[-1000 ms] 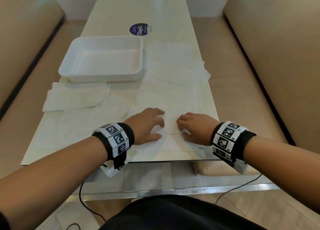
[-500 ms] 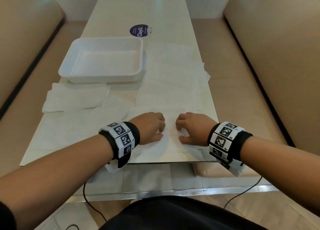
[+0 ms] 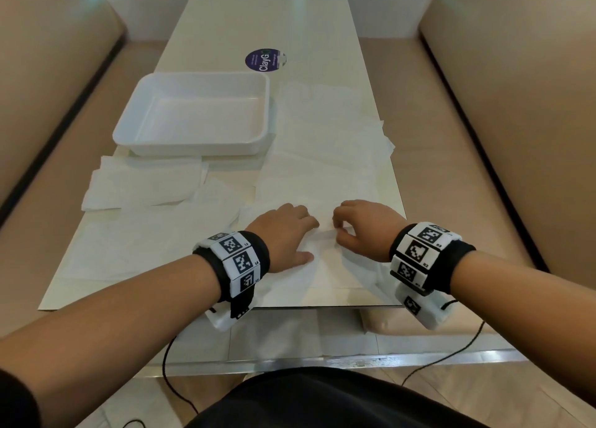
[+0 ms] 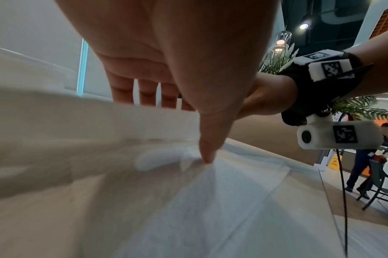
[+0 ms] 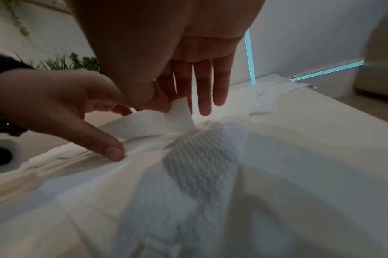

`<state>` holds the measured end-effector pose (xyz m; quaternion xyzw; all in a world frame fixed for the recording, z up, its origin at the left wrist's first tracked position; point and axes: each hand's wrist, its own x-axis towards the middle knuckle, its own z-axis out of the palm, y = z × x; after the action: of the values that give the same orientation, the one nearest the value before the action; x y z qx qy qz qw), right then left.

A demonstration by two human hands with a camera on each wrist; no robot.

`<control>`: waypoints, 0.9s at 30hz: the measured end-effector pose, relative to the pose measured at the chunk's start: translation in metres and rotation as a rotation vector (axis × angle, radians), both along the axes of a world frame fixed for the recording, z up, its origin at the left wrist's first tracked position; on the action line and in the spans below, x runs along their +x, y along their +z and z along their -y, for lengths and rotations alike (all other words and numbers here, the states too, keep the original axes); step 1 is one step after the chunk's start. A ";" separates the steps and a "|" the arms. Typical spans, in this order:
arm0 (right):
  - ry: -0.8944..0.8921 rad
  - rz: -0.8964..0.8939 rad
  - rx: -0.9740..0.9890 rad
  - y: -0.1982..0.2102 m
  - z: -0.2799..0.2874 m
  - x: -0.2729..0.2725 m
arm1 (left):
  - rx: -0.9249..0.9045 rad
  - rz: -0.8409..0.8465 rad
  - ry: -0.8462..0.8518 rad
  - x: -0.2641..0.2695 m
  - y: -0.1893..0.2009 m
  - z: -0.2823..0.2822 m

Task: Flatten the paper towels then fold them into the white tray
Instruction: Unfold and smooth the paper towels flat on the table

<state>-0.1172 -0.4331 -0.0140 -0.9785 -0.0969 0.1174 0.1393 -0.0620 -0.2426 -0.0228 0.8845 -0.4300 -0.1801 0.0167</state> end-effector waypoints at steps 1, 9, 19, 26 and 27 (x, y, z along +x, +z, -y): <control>-0.014 0.011 0.024 0.000 0.001 0.001 | 0.001 -0.009 0.016 0.000 0.000 0.001; -0.052 0.019 0.101 -0.001 0.004 -0.006 | 0.095 -0.059 0.060 0.006 0.001 0.002; 0.104 -0.058 0.050 -0.019 -0.004 -0.039 | -0.302 -0.038 0.303 0.031 0.039 -0.036; 0.136 -0.144 0.002 -0.013 -0.006 -0.039 | -0.322 -0.019 0.308 0.026 0.046 -0.048; 0.141 -0.135 -0.012 -0.011 -0.006 -0.039 | -0.329 -0.018 0.306 0.025 0.047 -0.049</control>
<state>-0.1566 -0.4271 -0.0254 -0.9599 -0.1553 0.1933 0.1311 -0.0373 -0.1941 0.0239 0.9232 -0.3141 -0.1106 0.1916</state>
